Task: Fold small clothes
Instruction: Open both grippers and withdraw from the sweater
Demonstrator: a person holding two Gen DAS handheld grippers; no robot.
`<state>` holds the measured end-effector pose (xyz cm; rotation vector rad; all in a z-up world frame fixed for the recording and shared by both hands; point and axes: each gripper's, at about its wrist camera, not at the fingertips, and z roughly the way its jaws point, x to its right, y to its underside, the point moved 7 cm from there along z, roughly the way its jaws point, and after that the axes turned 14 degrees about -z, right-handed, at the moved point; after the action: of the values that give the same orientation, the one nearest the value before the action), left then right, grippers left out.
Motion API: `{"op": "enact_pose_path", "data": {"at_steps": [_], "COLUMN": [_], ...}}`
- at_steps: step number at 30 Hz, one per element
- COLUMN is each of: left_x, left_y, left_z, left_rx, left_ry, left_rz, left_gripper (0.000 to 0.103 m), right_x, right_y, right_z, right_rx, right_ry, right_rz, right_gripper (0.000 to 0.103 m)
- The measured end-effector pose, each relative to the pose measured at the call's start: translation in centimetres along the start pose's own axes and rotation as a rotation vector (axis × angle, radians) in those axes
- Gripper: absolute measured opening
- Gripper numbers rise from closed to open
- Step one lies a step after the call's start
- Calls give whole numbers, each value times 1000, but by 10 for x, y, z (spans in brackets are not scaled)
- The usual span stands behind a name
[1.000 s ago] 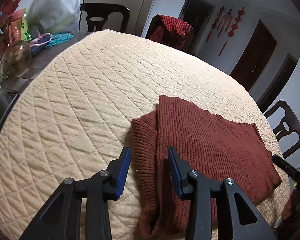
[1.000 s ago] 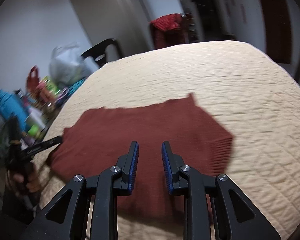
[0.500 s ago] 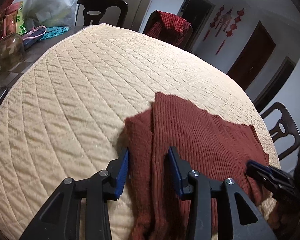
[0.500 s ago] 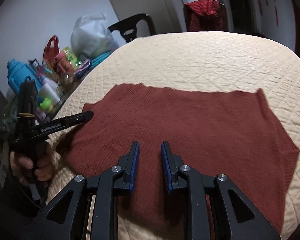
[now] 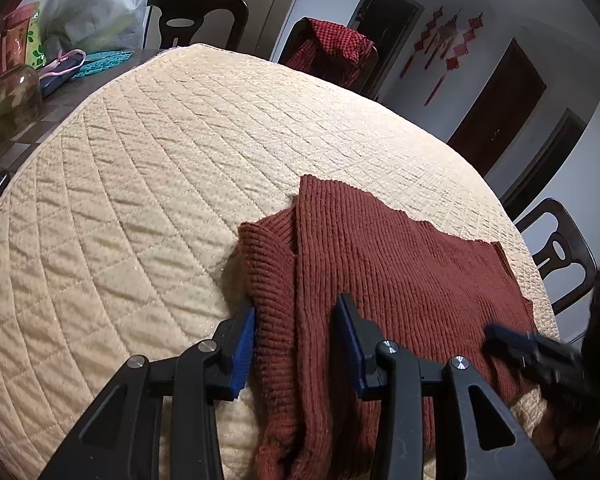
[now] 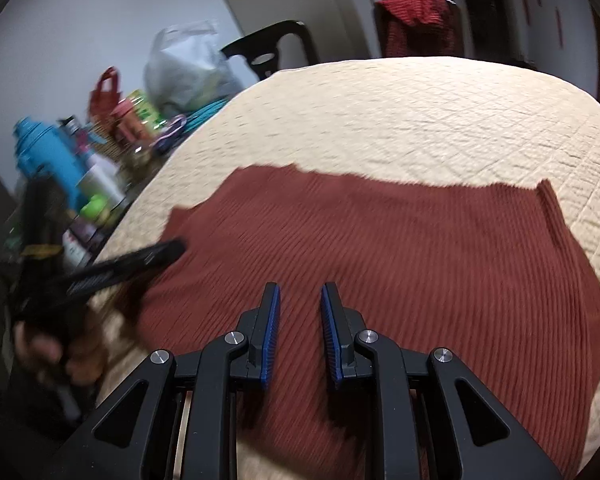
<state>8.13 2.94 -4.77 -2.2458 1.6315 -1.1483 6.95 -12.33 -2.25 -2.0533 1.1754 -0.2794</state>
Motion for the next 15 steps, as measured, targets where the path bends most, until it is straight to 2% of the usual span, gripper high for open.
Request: {"op": "enact_pose_path", "data": {"at_steps": [6, 15], "left_x": [1, -2], "left_y": [0, 10], "left_z": [1, -7], "left_rx": [3, -4], "left_ry": [-2, 11], "left_rz": [2, -26], "left_gripper": [42, 41], "right_x": [-13, -12], "right_y": [23, 27], "right_z": [-18, -15], "right_rx": [8, 3], "right_ry": [-44, -71], "right_rz": [3, -1], "right_gripper": [22, 22]}}
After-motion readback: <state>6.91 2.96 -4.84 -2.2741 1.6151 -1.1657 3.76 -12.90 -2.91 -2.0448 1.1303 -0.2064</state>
